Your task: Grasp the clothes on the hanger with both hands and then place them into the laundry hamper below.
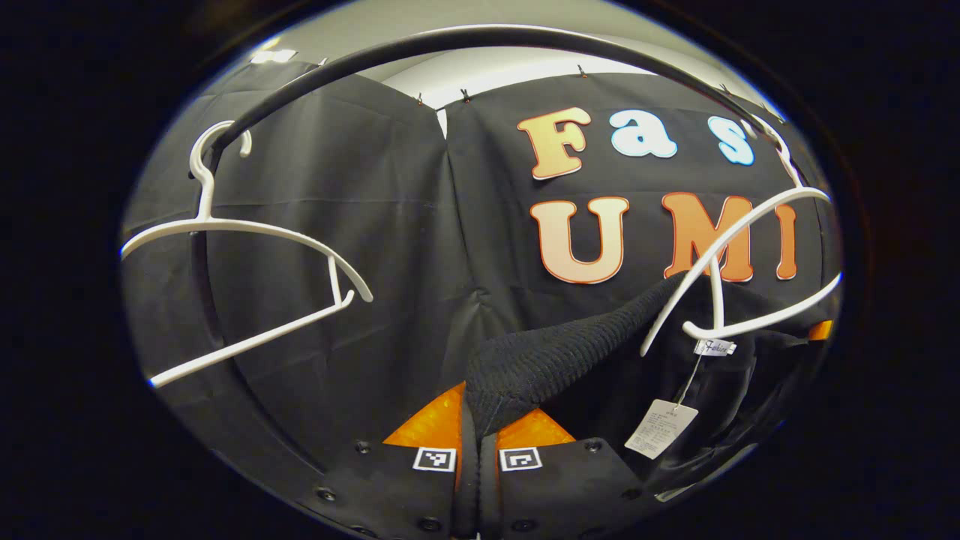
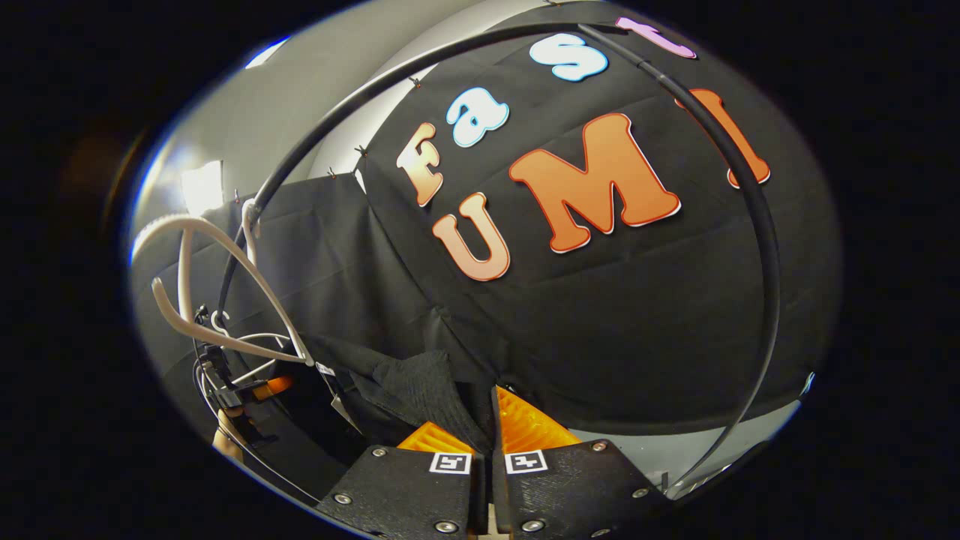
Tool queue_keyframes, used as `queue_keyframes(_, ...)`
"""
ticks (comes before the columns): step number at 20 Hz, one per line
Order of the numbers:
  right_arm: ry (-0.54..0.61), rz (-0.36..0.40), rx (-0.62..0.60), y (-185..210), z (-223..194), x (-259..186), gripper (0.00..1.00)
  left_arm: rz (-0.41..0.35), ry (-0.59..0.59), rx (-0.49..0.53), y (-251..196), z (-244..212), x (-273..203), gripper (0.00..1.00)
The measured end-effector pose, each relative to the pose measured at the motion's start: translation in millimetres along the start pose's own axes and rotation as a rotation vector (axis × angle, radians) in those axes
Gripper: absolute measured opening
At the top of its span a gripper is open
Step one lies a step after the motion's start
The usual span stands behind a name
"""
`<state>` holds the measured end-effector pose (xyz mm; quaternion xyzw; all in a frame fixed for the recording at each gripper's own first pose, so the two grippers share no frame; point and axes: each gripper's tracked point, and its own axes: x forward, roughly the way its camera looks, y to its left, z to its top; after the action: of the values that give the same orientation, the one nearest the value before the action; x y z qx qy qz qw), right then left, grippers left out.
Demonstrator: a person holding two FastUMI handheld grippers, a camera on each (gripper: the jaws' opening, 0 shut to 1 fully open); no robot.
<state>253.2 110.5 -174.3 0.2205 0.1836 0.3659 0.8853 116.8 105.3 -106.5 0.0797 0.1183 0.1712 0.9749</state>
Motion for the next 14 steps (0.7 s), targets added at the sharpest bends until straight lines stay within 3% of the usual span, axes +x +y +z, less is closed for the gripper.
queue_keyframes(7, 0.102, -0.066, 0.007, -15.3, -68.1, -0.4, 0.02, -0.013, 0.094, 0.041, 4.7, -49.5, -19.6, 0.07)
queue_keyframes(10, 0.152, -0.087, 0.017, -18.0, -109.7, -5.8, 0.02, -0.058, 0.174, 0.005, -1.5, -87.3, -34.5, 0.07)
queue_keyframes(14, 0.207, -0.103, 0.014, -10.7, -146.3, 5.2, 0.02, -0.106, 0.237, 0.043, -24.1, -124.7, -37.7, 0.07)
